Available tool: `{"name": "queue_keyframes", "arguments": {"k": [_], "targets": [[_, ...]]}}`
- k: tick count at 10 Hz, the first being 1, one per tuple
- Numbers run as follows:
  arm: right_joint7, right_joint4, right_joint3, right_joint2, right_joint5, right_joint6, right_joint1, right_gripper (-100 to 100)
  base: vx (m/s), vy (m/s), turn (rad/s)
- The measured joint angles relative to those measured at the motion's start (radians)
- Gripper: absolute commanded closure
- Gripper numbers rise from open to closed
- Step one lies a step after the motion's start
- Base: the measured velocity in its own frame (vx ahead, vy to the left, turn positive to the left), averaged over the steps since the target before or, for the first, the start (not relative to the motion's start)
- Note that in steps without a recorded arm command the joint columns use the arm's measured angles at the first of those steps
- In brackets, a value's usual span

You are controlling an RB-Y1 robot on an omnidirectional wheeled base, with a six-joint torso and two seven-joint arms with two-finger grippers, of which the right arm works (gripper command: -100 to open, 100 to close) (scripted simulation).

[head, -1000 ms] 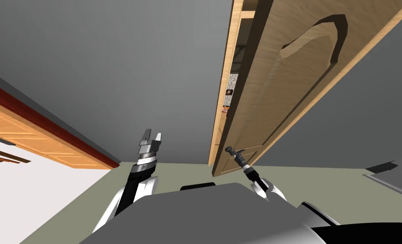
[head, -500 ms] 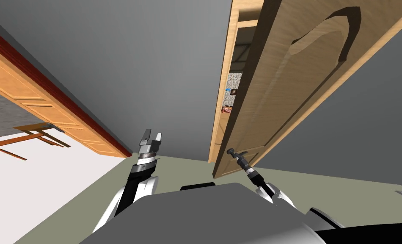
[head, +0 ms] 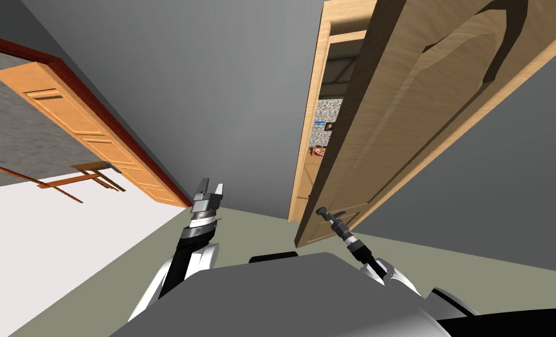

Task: Pull the door open

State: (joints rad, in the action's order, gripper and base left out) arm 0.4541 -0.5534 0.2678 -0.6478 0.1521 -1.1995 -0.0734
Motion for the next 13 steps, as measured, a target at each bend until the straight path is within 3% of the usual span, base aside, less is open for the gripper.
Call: {"name": "queue_keyframes", "arguments": {"k": [1, 5, 10, 11, 12, 13], "targets": [[0.004, 0.020, 0.005, -0.003, 0.001, -0.025, -0.001, 100, -0.082, -0.039, 0.036], [0.009, 0.038, 0.012, -0.006, 0.002, -0.049, -0.003, 100, -0.217, -0.102, 0.186], [0.013, 0.046, 0.024, -0.016, 0.006, -0.085, -0.025, 100, -0.226, -0.111, 0.186], [0.017, 0.084, 0.030, -0.011, 0.003, -0.108, -0.011, 100, -0.090, -0.046, 0.040], [0.019, 0.089, 0.033, -0.008, 0.002, -0.114, -0.010, 100, -0.167, -0.067, 0.133], [0.016, 0.087, 0.029, -0.002, 0.001, -0.102, -0.002, 100, -0.237, -0.092, 0.207]]}}
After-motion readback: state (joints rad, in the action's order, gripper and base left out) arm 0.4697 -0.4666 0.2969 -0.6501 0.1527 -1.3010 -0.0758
